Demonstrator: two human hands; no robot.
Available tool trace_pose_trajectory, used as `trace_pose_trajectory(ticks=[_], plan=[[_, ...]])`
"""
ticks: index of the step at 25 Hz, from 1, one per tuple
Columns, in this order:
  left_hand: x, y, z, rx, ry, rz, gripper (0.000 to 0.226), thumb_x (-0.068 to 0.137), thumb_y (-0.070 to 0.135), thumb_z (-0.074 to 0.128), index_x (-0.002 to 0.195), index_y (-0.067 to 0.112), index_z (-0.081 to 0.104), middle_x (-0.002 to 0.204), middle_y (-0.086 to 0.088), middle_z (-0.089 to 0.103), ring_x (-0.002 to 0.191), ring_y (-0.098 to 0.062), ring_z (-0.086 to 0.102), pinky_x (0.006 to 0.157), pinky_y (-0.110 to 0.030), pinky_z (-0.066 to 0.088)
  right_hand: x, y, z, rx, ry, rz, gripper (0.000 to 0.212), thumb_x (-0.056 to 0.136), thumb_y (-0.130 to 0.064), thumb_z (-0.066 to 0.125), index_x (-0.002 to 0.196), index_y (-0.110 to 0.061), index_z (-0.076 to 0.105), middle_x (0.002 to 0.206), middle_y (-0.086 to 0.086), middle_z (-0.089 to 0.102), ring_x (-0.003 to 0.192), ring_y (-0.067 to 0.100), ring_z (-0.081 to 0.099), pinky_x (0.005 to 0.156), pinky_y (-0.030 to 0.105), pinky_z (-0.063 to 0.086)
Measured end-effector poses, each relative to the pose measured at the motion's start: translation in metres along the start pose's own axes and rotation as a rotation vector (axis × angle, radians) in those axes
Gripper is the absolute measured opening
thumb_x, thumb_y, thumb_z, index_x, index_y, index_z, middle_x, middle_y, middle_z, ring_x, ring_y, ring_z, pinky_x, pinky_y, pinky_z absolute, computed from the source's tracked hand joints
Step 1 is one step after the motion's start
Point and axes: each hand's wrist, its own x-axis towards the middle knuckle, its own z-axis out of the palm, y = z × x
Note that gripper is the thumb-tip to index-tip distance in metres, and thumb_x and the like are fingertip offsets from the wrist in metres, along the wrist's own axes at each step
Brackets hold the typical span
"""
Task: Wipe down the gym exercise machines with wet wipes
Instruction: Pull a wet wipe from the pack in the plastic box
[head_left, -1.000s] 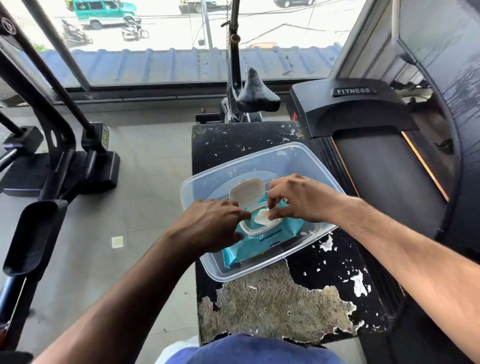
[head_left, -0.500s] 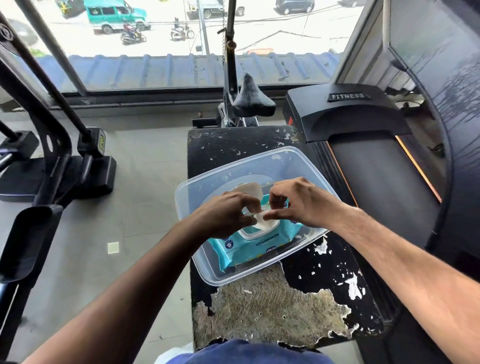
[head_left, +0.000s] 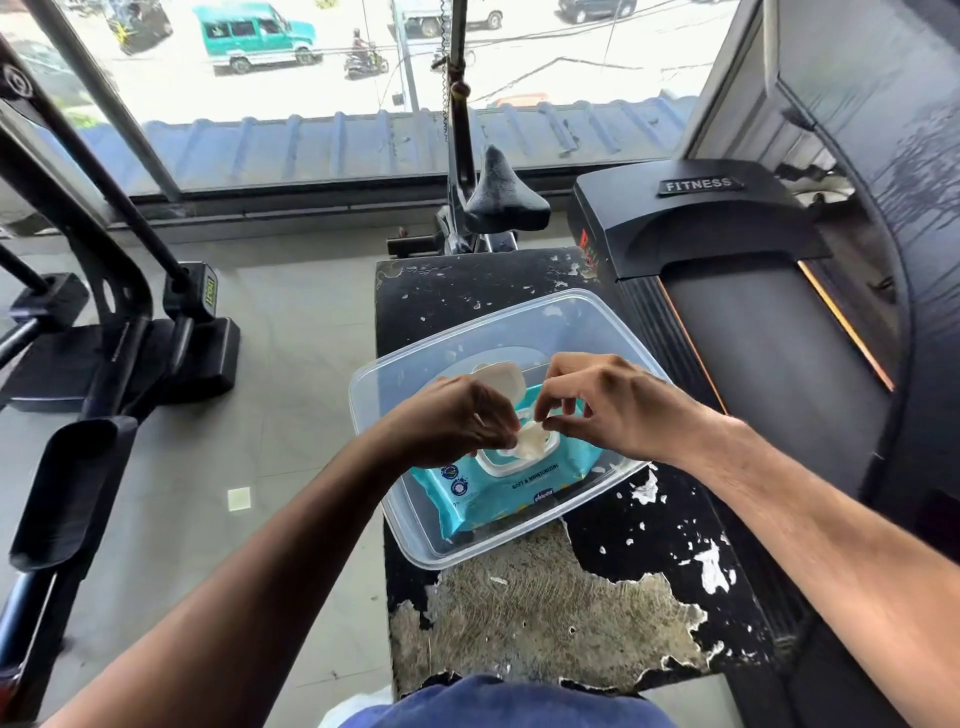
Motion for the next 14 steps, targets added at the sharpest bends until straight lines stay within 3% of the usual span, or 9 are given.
trace_pose_trajectory(ticks=[3, 6, 10, 14], plan=[[0.0006, 0.0019, -0.0003, -0.045, 0.000, -0.031, 0.006, 0.090, 0.024, 0.081, 0.086, 0.029, 0.080, 0.079, 0.005, 0.077, 0.066, -0.012, 0.068, 0.073, -0.031, 0.062, -0.0023, -0.0057, 0.0014, -0.155, 0.009, -0.078, 0.023, 0.086, -0.038, 0.079, 0.105, -0.025, 0.074, 0.102, -0.010, 0.052, 0.082, 0.007, 0.056, 0.067, 0.018, 0.040], [0.0002, 0.0024, -0.0011, -0.069, 0.011, -0.064, 0.007, 0.088, 0.024, 0.083, 0.081, 0.023, 0.081, 0.075, -0.001, 0.076, 0.063, -0.009, 0.064, 0.068, -0.028, 0.057, 0.0000, -0.0100, 0.0073, -0.303, 0.006, -0.176, 0.021, 0.090, -0.041, 0.071, 0.102, -0.025, 0.072, 0.103, -0.002, 0.050, 0.089, 0.013, 0.053, 0.068, 0.033, 0.053], [-0.0023, 0.0032, -0.0021, -0.115, 0.003, -0.094, 0.008, 0.088, 0.021, 0.083, 0.085, 0.014, 0.083, 0.071, 0.000, 0.077, 0.060, -0.005, 0.063, 0.062, -0.018, 0.051, 0.0063, -0.0108, 0.0072, -0.313, 0.022, -0.167, 0.017, 0.096, -0.038, 0.062, 0.087, -0.024, 0.066, 0.096, -0.004, 0.051, 0.084, 0.011, 0.049, 0.061, 0.029, 0.051], [-0.0026, -0.0010, -0.0051, -0.222, 0.006, -0.184, 0.012, 0.093, 0.018, 0.078, 0.089, 0.006, 0.078, 0.073, 0.000, 0.074, 0.069, -0.010, 0.067, 0.064, -0.023, 0.057, 0.0014, -0.0063, 0.0009, -0.235, -0.011, -0.129, 0.015, 0.087, -0.034, 0.078, 0.084, -0.024, 0.068, 0.098, -0.007, 0.052, 0.087, 0.012, 0.055, 0.066, 0.025, 0.043]])
